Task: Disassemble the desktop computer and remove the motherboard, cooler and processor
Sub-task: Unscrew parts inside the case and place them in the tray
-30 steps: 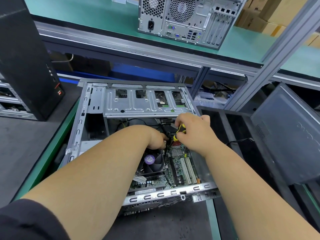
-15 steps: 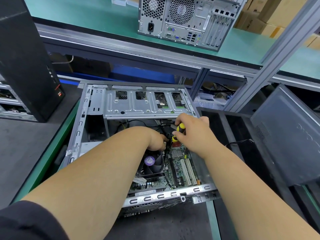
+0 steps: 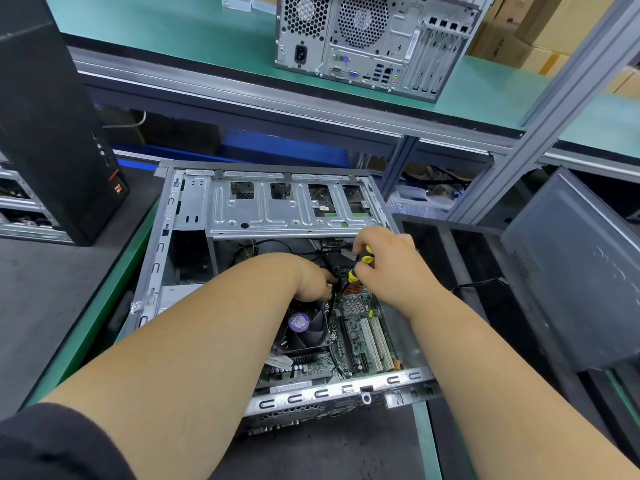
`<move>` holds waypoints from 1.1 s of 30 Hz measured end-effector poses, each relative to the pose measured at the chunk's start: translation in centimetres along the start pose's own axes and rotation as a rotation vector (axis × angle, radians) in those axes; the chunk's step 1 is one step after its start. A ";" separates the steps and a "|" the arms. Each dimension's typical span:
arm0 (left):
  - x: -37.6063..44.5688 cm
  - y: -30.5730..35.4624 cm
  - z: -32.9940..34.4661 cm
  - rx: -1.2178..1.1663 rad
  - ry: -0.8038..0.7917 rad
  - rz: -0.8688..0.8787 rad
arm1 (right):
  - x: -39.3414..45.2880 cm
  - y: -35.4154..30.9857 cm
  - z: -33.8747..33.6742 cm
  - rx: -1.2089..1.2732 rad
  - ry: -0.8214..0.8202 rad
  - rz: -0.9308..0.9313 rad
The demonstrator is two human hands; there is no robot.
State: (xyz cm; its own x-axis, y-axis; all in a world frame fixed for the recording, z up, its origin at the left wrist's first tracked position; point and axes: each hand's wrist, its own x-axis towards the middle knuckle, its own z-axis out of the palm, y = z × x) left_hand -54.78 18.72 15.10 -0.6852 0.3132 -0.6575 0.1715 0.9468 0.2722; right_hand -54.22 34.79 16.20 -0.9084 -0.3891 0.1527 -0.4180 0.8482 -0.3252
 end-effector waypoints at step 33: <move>-3.2 3.0 -0.1 -0.247 0.677 0.193 | -5.8 2.1 -8.3 0.742 0.496 0.242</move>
State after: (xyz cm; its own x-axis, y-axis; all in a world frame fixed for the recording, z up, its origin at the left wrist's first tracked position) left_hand -52.08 20.59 18.10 -0.9588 0.2829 -0.0274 0.2237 0.8106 0.5412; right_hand -49.82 41.78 22.35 -0.9375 0.1122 0.3295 -0.2678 0.3722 -0.8887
